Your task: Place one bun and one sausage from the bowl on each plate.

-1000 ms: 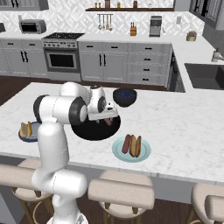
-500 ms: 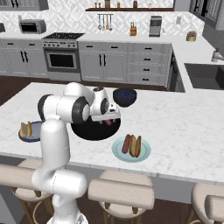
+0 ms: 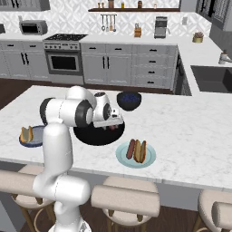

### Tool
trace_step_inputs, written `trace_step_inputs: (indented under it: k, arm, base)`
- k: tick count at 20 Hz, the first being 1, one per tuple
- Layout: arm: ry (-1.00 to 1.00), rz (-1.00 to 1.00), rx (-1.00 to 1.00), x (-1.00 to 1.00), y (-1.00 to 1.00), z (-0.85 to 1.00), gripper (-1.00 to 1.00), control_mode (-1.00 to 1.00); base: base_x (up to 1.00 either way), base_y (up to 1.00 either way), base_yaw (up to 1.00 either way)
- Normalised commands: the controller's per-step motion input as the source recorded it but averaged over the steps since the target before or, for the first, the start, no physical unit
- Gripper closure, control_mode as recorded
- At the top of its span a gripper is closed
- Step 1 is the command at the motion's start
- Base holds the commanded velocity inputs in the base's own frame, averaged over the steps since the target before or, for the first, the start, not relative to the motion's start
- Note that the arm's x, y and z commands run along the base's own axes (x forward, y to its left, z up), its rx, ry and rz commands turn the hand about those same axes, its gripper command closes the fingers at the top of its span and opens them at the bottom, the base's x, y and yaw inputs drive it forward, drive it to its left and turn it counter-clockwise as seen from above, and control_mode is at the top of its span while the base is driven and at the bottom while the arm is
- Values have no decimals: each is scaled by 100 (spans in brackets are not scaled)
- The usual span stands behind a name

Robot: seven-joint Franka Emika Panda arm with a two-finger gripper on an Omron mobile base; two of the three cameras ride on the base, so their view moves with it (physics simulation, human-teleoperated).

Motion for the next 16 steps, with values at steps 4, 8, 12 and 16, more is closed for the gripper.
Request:
trace_step_inputs:
  k: [4,8,12,16]
  arm:
    - [0,0,-3,16,0,-32,-100,-100]
    - [3,0,-1,9,0,-29,100,-100]
    - [5,0,0,0,0,-9,100,-100]
    - [9,0,0,0,0,-10,100,-100]
  base:
    - [0,0,0]
    - [0,0,0]
    - [0,0,0]
    - [0,0,0]
